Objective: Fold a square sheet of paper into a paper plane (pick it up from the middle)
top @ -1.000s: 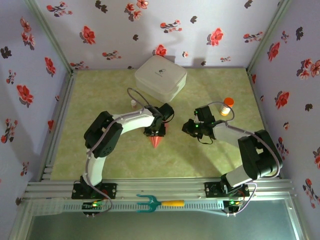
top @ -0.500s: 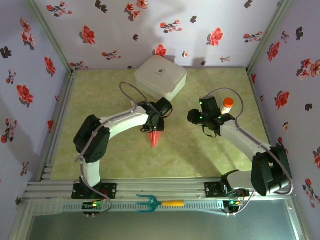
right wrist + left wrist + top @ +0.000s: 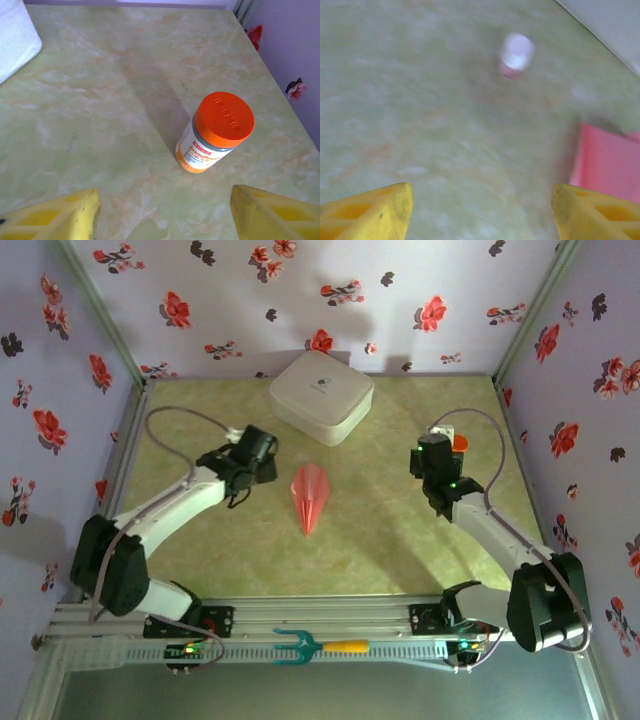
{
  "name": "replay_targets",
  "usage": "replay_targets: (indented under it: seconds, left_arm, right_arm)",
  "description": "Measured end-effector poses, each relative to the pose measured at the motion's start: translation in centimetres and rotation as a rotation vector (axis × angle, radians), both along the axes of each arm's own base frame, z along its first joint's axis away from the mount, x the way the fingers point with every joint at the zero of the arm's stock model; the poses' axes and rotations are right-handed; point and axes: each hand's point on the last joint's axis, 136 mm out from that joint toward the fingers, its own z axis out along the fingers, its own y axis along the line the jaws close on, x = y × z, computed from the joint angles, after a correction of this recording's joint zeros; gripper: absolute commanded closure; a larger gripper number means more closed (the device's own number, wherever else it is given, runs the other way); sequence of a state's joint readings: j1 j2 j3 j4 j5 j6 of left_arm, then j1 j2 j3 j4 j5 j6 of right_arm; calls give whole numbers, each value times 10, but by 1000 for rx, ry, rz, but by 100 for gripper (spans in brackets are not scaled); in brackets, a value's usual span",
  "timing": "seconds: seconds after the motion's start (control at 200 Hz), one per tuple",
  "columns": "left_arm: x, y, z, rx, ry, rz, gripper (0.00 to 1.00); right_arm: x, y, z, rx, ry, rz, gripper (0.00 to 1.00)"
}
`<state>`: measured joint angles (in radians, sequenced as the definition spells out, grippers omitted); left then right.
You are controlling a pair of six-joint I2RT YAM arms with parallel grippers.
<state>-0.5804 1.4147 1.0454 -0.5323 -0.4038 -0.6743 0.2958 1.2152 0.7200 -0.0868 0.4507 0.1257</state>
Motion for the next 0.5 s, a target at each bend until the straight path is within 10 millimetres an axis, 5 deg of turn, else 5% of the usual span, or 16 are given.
replay_targets:
  seconds: [0.165, 0.305, 0.5]
  left_arm:
    - [13, 73, -7, 68, -35, 135, 7]
    - [19, 125, -15, 145, -66, 225, 7]
    - [16, 156, -39, 286, -91, 180, 5]
  right_arm:
    - [6, 0, -35, -38, 14, 96, 30]
    - [17, -4, -39, -83, -28, 101, 29]
    - [19, -39, -61, -58, -98, 6, 29]
